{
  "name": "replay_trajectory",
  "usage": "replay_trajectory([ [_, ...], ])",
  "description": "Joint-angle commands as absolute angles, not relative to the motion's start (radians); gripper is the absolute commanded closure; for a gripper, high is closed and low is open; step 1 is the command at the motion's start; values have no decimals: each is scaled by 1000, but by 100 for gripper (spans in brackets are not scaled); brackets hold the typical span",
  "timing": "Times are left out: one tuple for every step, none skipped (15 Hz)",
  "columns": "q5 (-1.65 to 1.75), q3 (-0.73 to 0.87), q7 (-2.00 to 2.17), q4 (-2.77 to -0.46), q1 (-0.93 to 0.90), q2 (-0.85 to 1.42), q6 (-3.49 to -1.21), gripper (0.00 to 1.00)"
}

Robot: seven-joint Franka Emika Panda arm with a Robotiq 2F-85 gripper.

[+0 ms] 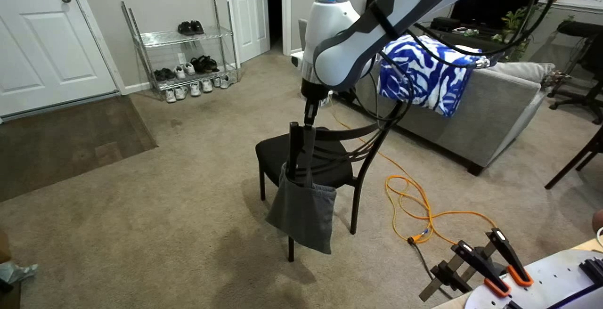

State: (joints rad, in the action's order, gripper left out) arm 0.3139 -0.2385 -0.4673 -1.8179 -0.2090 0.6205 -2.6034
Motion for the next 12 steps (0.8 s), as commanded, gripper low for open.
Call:
replay_trajectory([
  [313,-237,-438,-1960,-200,502,-2699,100],
  [307,-243,-449,-1974,-194,490,-2710,100],
  [305,-244,-451,-1987,-193,480,-2718,100],
  [303,-245,-453,-1996,-193,470,-2720,99],
  [303,-244,-455,-2004,-194,462,-2720,99],
  [305,-244,-455,-2011,-195,454,-2716,98],
  [303,-245,-456,-2015,-195,449,-2710,73],
  [301,-245,-458,-2016,-194,448,-2706,73],
  [298,-246,-461,-2015,-192,451,-2705,70],
  [296,-246,-464,-2009,-191,459,-2698,63],
  [296,-245,-467,-2001,-189,469,-2694,57],
  [295,-244,-471,-1996,-187,477,-2692,50],
])
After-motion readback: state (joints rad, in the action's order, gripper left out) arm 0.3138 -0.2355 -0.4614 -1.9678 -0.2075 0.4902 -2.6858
